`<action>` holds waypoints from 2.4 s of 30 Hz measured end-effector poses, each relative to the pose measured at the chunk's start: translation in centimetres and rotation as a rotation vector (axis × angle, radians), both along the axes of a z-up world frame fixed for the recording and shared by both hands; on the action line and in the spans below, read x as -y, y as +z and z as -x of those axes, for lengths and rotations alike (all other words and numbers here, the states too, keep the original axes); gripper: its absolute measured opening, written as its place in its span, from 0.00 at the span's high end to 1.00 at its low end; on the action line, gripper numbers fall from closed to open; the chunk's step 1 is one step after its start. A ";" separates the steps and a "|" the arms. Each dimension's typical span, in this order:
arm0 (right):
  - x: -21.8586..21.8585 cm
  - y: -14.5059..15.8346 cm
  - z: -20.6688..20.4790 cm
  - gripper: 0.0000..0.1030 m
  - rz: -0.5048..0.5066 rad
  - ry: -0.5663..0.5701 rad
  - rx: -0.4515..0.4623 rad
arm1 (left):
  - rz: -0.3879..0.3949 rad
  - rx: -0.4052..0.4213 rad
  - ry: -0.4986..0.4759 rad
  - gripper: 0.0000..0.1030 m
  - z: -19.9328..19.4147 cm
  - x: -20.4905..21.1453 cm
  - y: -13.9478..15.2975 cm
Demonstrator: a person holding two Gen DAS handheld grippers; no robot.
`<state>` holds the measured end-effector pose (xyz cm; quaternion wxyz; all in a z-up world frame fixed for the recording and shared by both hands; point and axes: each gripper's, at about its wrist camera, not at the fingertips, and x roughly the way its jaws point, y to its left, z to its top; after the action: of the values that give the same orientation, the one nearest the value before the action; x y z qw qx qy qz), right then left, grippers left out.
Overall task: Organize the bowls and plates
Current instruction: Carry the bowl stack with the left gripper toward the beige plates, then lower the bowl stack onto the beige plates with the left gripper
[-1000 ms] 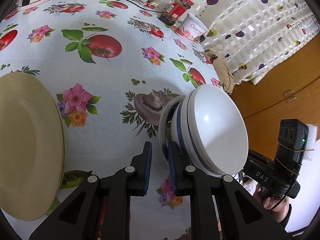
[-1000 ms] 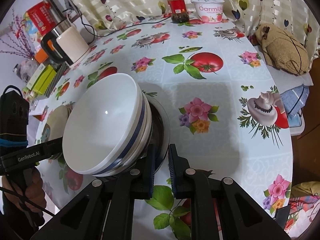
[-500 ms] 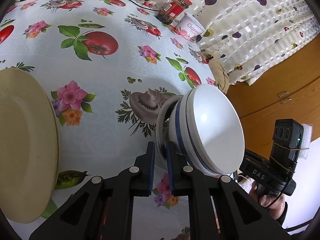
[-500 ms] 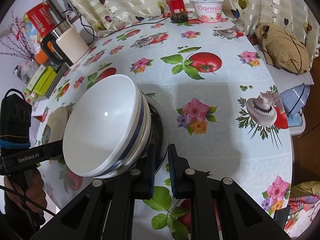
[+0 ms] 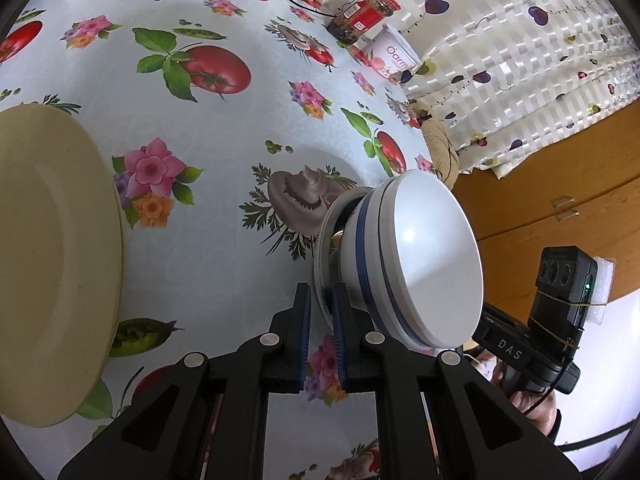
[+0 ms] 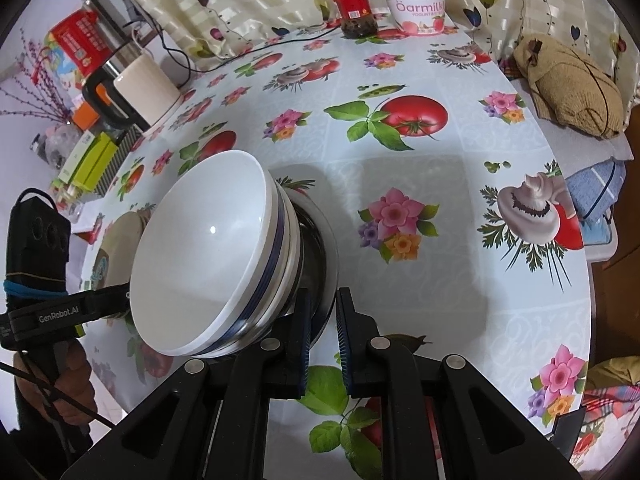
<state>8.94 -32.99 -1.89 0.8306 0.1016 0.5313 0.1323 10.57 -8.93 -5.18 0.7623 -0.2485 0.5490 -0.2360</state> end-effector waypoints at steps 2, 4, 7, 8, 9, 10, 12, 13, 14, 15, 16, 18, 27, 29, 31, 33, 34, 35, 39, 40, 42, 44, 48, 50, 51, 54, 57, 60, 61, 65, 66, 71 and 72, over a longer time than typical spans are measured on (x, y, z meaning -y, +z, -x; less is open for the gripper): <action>-0.1 -0.1 0.0 0.87 0.001 -0.002 -0.002 | -0.002 -0.004 -0.004 0.89 0.0 0.2 -0.1; -0.1 -0.1 0.0 0.88 0.002 -0.002 -0.001 | -0.002 -0.007 -0.012 0.89 -0.1 0.3 -0.2; -0.1 -0.1 -0.1 0.88 -0.009 -0.006 0.000 | -0.024 0.003 -0.028 0.89 0.0 0.8 -0.2; 0.0 -0.1 -0.2 0.88 -0.010 -0.005 0.000 | -0.030 0.007 -0.029 0.89 0.1 0.8 -0.1; -0.1 -0.1 -0.2 0.88 -0.009 -0.006 0.002 | -0.035 0.011 -0.030 0.89 0.1 0.9 0.0; -0.1 -0.1 -0.1 0.88 -0.008 -0.006 0.003 | -0.038 0.018 -0.032 0.89 0.2 0.9 0.0; 0.0 -0.1 -0.2 0.88 -0.009 -0.004 0.005 | -0.044 0.029 -0.035 0.89 0.3 1.0 0.1; 0.0 -0.1 -0.1 0.88 -0.009 -0.006 0.006 | -0.052 0.038 -0.037 0.89 0.4 1.1 0.1; -0.2 -0.1 0.0 0.88 -0.008 -0.008 0.010 | -0.060 0.046 -0.039 0.89 0.4 1.3 0.2; 0.0 0.0 -0.1 0.88 -0.008 -0.009 0.013 | -0.071 0.055 -0.041 0.89 0.5 1.4 0.3; 0.0 0.0 0.0 0.88 -0.009 -0.010 0.015 | -0.077 0.062 -0.042 0.89 0.6 1.5 0.4; 0.0 0.0 0.1 0.88 -0.012 -0.011 0.020 | -0.078 0.069 -0.041 0.89 0.6 1.5 0.4; 0.1 0.0 0.4 0.88 -0.020 -0.010 0.032 | -0.103 0.090 -0.044 0.89 0.8 1.8 0.5; 0.2 0.0 0.5 0.88 -0.022 -0.010 0.033 | -0.117 0.100 -0.046 0.89 0.9 1.9 0.8; 0.2 0.0 0.5 0.88 -0.023 -0.010 0.034 | -0.128 0.108 -0.048 0.89 1.0 2.0 1.0; 0.2 0.1 0.6 0.88 -0.023 -0.009 0.036 | -0.133 0.112 -0.047 0.89 1.0 2.1 1.2; 0.2 0.2 0.6 0.89 -0.023 -0.009 0.038 | -0.135 0.114 -0.047 0.89 0.9 2.0 1.2; 0.2 0.3 0.6 0.89 -0.024 -0.009 0.040 | -0.137 0.116 -0.046 0.89 0.9 2.0 1.3; -0.1 0.8 0.6 0.89 -0.021 -0.004 0.049 | -0.142 0.121 -0.040 0.89 0.8 1.9 1.6; -0.1 0.8 0.6 0.89 -0.021 -0.003 0.050 | -0.142 0.123 -0.038 0.89 0.9 1.8 1.7; -0.3 1.0 0.5 0.89 -0.022 0.001 0.052 | -0.144 0.126 -0.033 0.89 0.9 1.6 1.9; -0.5 1.1 0.4 0.89 -0.022 0.004 0.055 | -0.145 0.129 -0.028 0.89 1.0 1.4 2.1; -1.0 1.5 0.2 0.89 -0.021 0.014 0.062 | -0.148 0.138 -0.016 0.89 1.0 0.8 2.6; -1.3 1.8 0.1 0.89 -0.020 0.019 0.067 | -0.150 0.142 -0.008 0.89 1.0 0.5 2.8; -1.5 1.9 0.1 0.89 -0.020 0.023 0.068 | -0.151 0.144 -0.003 0.89 1.1 0.3 2.9; -2.0 2.3 0.0 0.89 -0.020 0.033 0.074 | -0.154 0.151 0.007 0.89 1.2 -0.2 3.3; -2.5 2.6 -0.1 0.89 -0.019 0.044 0.079 | -0.158 0.157 0.018 0.89 1.4 -0.7 3.6; -3.2 2.8 -0.2 0.89 -0.013 0.057 0.081 | -0.161 0.162 0.029 0.89 1.6 -1.4 3.9; -3.5 2.8 -0.3 0.89 -0.012 0.063 0.082 | -0.161 0.164 0.035 0.89 1.6 -1.7 4.0; -4.6 3.2 -0.5 0.89 -0.012 0.083 0.087 | -0.164 0.172 0.056 0.89 1.9 -2.8 4.5; -4.9 3.3 -0.5 0.89 -0.011 0.089 0.089 | -0.164 0.174 0.065 0.89 2.0 -3.3 4.6; -6.7 4.1 -0.7 0.89 -0.009 0.126 0.102 | -0.169 0.181 0.100 0.89 2.4 -5.0 5.1; -7.0 4.2 -0.8 0.89 -0.008 0.134 0.104 | -0.172 0.182 0.111 0.89 2.6 -5.6 5.2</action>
<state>9.73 -25.98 2.30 0.8460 0.0624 0.4924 0.1947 8.00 -3.32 0.01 0.8393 -0.1897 0.4812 -0.1674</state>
